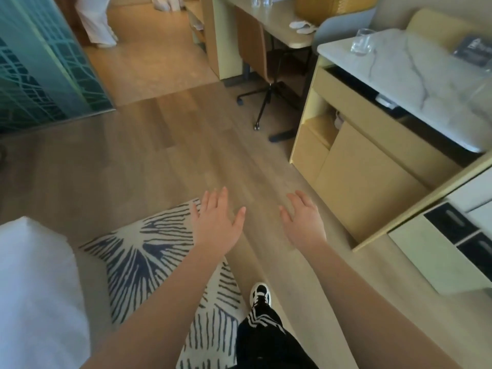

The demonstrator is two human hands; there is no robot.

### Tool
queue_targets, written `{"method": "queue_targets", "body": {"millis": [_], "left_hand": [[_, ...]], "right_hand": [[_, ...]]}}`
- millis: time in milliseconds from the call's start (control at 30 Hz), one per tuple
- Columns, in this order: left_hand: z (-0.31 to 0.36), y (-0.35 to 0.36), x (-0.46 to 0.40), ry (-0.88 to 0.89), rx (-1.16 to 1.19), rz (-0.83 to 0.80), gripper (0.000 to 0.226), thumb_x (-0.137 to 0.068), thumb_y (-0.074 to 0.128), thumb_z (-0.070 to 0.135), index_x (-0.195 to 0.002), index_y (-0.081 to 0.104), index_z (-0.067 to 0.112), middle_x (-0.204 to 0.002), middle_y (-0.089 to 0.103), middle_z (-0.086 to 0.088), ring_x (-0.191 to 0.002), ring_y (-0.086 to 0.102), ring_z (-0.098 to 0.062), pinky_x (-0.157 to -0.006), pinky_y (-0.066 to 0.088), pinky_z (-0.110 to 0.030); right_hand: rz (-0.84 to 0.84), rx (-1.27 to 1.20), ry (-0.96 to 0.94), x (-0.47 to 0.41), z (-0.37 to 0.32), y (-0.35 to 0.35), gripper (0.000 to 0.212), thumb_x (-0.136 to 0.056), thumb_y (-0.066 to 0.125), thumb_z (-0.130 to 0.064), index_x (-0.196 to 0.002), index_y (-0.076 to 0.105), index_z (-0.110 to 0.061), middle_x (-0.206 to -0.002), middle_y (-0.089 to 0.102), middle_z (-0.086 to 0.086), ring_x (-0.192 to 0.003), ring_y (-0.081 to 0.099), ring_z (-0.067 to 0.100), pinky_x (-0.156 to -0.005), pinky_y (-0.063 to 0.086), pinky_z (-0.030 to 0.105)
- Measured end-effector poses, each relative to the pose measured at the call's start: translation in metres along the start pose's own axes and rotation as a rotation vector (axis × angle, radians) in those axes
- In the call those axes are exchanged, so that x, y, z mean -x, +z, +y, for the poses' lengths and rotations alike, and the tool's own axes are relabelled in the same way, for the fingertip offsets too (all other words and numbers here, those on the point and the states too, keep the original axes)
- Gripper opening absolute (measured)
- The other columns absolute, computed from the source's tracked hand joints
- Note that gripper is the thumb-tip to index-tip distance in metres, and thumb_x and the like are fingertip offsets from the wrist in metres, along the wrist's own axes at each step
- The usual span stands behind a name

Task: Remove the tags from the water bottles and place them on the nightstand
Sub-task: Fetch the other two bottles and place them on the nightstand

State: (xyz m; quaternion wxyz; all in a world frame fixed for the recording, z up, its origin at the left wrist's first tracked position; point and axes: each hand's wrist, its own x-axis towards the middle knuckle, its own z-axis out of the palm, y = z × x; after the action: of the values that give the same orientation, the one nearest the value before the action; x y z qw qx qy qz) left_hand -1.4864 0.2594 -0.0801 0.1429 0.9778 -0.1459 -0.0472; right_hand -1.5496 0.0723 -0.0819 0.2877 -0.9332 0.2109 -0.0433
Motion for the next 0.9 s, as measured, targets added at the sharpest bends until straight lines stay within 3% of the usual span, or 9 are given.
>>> {"method": "queue_targets", "body": {"millis": [333,567,900], "left_hand": [[0.054,-0.023,-0.256,-0.083,0.066,0.073,0.073,-0.094,0.031,0.061,-0.154,0.018,0.021,-0.161,0.022,-0.003,-0.149,0.011,-0.02,-0.118,0.003,-0.05],[0.055,-0.014,-0.415,-0.075,0.09,0.095,0.073,-0.093,0.034,0.06,-0.153,0.021,0.02,-0.16,0.024,-0.005,-0.149,0.011,-0.021,-0.118,0.003,-0.051],[0.043,-0.029,-0.713,-0.054,0.091,0.076,0.074,-0.094,0.032,0.062,-0.154,0.016,0.022,-0.161,0.023,-0.003,-0.149,0.011,-0.019,-0.119,0.004,-0.049]], "right_hand": [[-0.061,0.045,-0.051,-0.267,-0.018,-0.032,0.05,-0.096,0.046,-0.034,-0.139,0.043,-0.009,-0.15,0.034,0.01,-0.134,0.037,0.03,-0.11,0.032,0.043],[-0.037,0.079,-0.086,-0.432,-0.026,-0.012,0.05,-0.096,0.045,-0.038,-0.139,0.045,-0.012,-0.149,0.038,0.01,-0.136,0.034,0.027,-0.113,0.028,0.04],[-0.023,0.079,-0.019,-0.717,-0.076,0.01,0.049,-0.094,0.049,-0.039,-0.138,0.046,-0.017,-0.15,0.036,0.006,-0.139,0.03,0.023,-0.113,0.026,0.038]]}}
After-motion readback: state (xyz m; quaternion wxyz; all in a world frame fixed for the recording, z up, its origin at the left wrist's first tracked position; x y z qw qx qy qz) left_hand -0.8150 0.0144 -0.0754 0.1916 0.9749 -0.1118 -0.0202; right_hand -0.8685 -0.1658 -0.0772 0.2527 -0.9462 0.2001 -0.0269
